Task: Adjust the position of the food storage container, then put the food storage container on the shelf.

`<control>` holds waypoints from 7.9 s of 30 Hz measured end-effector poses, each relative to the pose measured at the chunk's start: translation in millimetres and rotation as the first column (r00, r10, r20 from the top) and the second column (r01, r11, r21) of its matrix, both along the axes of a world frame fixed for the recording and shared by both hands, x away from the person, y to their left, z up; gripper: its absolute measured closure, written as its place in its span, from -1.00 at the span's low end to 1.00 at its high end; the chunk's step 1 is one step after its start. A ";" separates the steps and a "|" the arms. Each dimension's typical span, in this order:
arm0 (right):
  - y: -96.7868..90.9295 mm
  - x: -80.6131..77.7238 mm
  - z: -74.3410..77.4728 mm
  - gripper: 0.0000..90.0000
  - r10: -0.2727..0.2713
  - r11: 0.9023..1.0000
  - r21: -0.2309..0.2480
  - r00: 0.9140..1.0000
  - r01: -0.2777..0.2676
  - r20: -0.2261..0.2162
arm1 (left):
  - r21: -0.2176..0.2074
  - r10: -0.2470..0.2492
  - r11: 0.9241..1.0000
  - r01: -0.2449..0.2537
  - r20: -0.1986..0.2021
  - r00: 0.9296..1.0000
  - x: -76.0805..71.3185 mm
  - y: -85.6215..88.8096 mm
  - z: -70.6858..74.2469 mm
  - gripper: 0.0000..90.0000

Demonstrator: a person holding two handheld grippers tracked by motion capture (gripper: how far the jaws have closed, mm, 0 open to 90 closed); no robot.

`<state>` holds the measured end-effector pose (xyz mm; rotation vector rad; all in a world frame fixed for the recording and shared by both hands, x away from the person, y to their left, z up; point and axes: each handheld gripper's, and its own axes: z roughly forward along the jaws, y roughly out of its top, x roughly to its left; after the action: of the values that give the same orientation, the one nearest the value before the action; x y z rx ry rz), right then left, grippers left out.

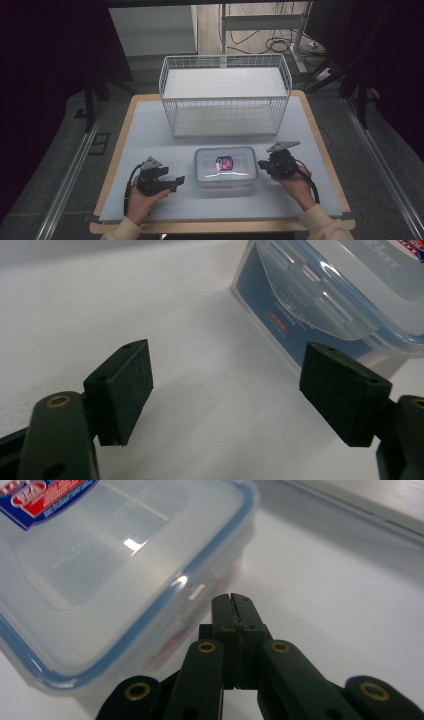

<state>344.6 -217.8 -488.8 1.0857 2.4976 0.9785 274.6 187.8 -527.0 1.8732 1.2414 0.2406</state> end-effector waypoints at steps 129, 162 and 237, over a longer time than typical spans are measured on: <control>-8.4 21.9 -5.0 -0.19 0.103 0.908 0.414 0.926 0.061 -0.363 | -0.359 -0.148 0.930 0.075 -0.182 0.972 35.0 -45.0 6.6 -0.33; -19.8 -12.5 4.8 0.15 0.070 0.878 0.474 0.964 0.063 -0.258 | -0.328 -0.101 0.942 0.071 -0.075 0.992 3.5 -46.6 21.0 -0.02; -14.3 29.8 137.0 0.17 0.054 0.845 0.532 0.998 -0.056 0.019 | -0.317 -0.078 0.939 0.134 0.184 0.980 61.6 -36.9 161.6 0.00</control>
<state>374.4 -232.2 -351.8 1.1465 2.3142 1.7631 336.1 150.8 -365.4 1.5897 0.9930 0.1212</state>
